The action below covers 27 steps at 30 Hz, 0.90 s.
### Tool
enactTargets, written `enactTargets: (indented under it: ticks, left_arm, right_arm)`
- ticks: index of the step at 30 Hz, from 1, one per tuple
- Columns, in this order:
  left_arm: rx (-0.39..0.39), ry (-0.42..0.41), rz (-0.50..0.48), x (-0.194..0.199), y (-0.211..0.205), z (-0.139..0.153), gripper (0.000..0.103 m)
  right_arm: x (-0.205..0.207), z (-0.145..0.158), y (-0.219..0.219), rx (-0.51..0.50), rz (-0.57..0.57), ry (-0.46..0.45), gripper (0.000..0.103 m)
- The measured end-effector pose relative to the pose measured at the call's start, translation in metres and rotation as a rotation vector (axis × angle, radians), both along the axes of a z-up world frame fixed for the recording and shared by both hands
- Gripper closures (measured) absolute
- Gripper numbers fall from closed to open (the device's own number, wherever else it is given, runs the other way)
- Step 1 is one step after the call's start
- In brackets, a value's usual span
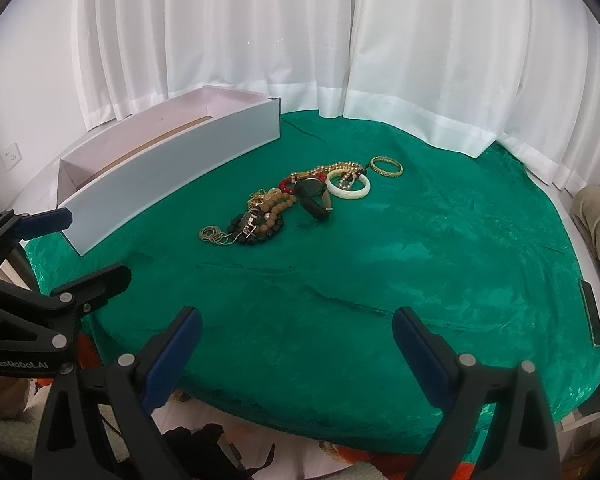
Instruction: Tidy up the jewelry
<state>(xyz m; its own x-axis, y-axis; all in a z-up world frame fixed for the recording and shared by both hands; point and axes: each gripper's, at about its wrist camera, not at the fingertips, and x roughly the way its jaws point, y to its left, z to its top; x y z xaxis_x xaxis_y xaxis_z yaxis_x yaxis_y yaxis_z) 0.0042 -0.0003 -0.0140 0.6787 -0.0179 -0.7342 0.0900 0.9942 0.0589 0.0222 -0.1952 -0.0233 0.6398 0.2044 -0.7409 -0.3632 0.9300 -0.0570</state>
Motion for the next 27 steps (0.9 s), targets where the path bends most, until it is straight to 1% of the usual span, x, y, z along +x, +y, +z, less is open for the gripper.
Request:
enactTargets:
  ticks: [27]
  left_arm:
    - [-0.003,0.021,-0.003,0.0014,0.0018,-0.0050,0.001]
  right_arm:
    - [0.0009,0.0021,-0.0031,0.010,-0.004,0.012,0.005]
